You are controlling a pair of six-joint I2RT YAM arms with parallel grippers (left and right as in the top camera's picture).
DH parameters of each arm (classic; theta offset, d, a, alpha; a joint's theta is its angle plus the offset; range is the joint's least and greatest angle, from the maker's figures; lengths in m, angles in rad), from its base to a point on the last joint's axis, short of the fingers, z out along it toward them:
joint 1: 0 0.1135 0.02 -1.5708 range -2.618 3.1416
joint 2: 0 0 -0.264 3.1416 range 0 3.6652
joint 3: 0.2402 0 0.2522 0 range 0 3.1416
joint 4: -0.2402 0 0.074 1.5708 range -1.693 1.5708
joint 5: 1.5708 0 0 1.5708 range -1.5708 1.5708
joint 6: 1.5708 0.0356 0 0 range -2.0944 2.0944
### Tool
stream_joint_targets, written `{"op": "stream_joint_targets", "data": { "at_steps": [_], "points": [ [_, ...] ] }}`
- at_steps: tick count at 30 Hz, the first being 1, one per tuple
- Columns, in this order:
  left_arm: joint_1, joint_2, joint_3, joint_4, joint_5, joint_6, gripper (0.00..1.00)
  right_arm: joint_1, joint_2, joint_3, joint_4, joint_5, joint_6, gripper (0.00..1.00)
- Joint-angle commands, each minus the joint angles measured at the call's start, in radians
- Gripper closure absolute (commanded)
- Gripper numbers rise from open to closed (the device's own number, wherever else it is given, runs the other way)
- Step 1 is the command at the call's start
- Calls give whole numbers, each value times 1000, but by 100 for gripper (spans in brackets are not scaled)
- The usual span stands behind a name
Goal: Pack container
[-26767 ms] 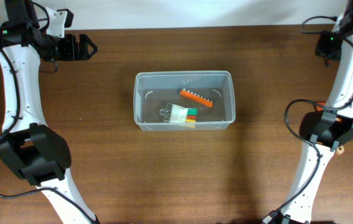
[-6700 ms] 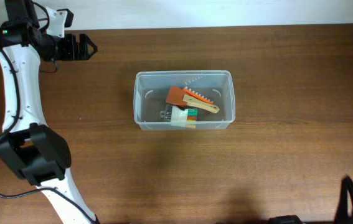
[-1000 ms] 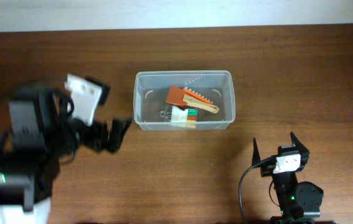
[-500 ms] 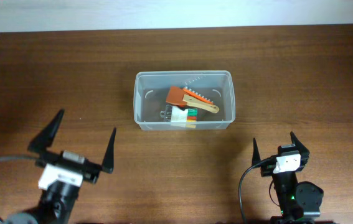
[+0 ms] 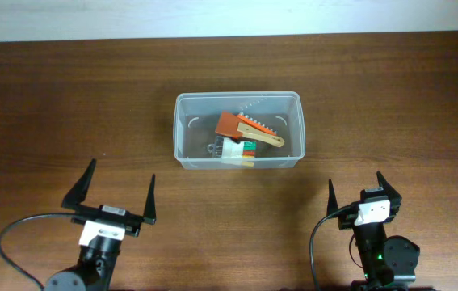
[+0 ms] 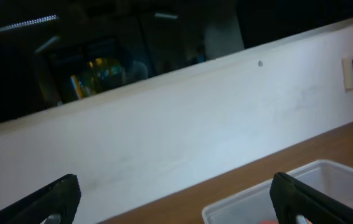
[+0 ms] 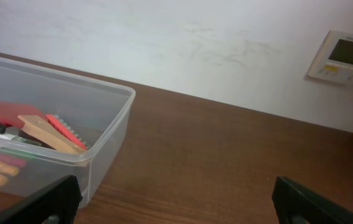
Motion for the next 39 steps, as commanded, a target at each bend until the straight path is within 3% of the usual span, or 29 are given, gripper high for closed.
{"op": "stream_joint_targets", "data": {
  "at_steps": [1, 11, 24, 33, 39],
  "points": [
    [7, -10, -72, 42, -15, 6, 1, -7, -10, -7, -2, -9, 4, 1],
    [55, -171, -237, 102, -15, 5, 1, -6, -10, -7, -2, -9, 4, 2],
    [57, -166, -312, 121, -15, 6, 1, -7, -10, -7, -2, -9, 4, 1],
    [57, -166, -313, -154, -67, 5, 1, -7, -10, -7, -2, -9, 4, 1],
    [55, -166, -313, -169, -69, -10, 1, -7, -10, -7, -2, -9, 4, 1]
  ]
}}
